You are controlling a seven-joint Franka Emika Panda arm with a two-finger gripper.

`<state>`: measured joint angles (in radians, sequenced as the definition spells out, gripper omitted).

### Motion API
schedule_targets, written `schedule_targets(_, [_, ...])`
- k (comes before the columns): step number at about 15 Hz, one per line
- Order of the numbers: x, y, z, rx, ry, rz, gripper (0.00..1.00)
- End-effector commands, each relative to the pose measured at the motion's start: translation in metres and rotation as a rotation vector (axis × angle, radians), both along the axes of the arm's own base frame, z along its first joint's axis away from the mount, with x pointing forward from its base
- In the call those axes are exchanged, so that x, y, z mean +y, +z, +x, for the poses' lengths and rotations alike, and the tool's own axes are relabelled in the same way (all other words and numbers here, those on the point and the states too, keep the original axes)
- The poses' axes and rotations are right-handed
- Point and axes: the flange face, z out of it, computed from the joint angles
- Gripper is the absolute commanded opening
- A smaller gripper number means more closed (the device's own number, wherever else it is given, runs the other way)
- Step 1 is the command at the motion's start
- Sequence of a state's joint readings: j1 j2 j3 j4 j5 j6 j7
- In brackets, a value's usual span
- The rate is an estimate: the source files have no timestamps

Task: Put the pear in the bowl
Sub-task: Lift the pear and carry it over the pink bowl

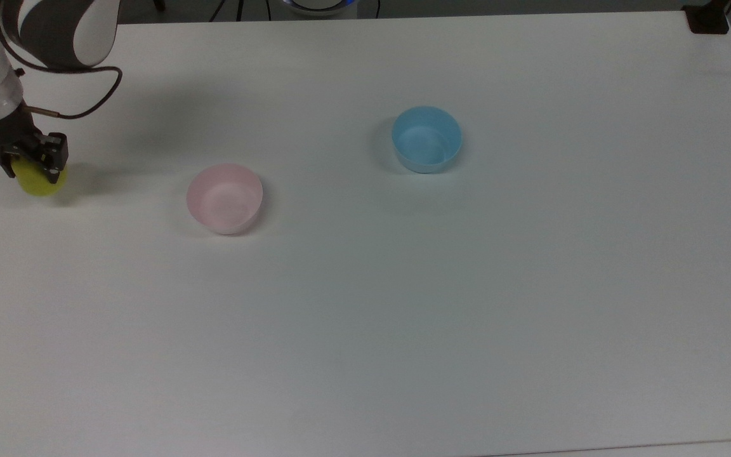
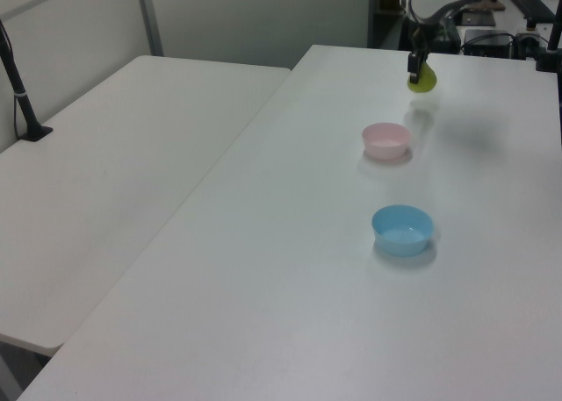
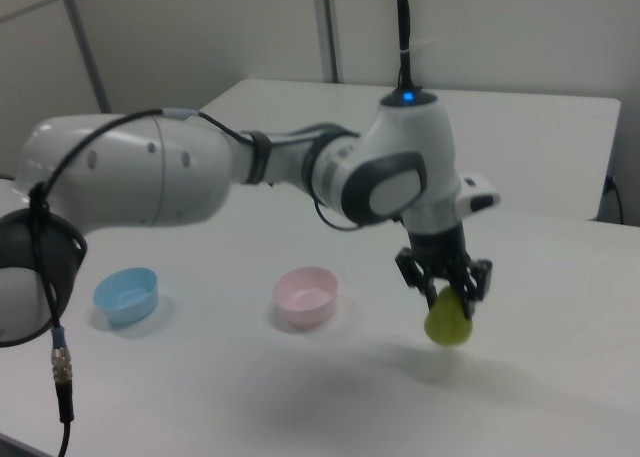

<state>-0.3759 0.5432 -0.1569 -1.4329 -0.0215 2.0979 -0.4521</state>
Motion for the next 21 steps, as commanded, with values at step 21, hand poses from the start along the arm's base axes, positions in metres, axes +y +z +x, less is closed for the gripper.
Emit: schedule_targets(21, [0.221, 0.142, -0.007, -0.106, 0.089, 0.095, 0.01])
